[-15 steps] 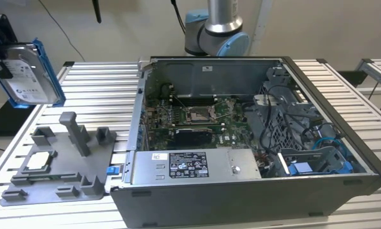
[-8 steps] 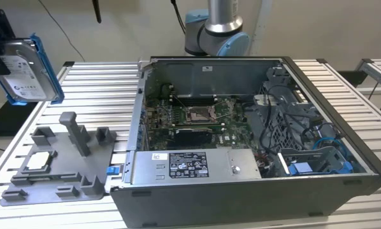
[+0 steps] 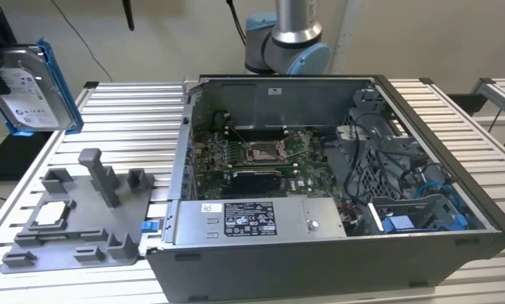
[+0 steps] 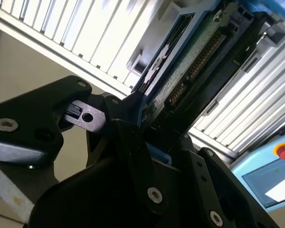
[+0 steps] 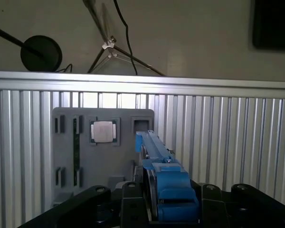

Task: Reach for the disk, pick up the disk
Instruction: 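Pick up the disk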

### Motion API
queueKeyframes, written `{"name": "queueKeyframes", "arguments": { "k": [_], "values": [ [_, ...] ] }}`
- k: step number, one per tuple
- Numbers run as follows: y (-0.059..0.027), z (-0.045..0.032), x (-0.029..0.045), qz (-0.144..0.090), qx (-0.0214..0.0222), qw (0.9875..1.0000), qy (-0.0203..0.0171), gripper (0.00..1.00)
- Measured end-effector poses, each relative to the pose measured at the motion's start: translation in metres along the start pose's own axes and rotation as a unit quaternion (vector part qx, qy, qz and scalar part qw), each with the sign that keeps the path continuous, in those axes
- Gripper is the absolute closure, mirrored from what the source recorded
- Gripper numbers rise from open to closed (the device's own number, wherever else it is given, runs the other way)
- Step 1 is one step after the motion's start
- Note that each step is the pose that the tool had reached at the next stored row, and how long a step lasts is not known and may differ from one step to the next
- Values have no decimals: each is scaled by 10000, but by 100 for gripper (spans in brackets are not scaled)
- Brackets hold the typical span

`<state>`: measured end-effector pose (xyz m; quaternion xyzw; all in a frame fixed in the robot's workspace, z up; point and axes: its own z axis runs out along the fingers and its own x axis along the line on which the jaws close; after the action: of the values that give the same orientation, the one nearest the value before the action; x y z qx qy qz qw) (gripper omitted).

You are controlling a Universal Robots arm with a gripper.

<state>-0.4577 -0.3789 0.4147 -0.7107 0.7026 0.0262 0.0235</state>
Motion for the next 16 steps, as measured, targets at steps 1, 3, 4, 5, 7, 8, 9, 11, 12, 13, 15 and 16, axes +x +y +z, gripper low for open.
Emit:
{"name": "queueKeyframes", "arguments": {
  "k": [1,3,4,5,7,8,9,11,12,13,15,16],
  "values": [
    [0,-19,-1,0,0,10000,0,100],
    [0,-61,-4,0,-1,10000,0,100],
    [1,-82,-6,0,0,10000,0,100],
    [1,-101,-7,0,0,10000,0,100],
    [1,-133,-9,-1,6,10000,0,100],
    [1,-151,-10,-2,10,10000,0,100],
    [1,-173,-11,-3,15,10000,0,100],
    [1,-229,-16,-5,26,10000,0,100],
    [2,-262,-18,-6,30,10000,0,100],
    [1,-300,-21,-6,32,10000,0,100],
    [2,-379,-26,-7,33,10000,1,100],
    [2,-426,-30,-7,34,10000,0,100]
  ]
}}
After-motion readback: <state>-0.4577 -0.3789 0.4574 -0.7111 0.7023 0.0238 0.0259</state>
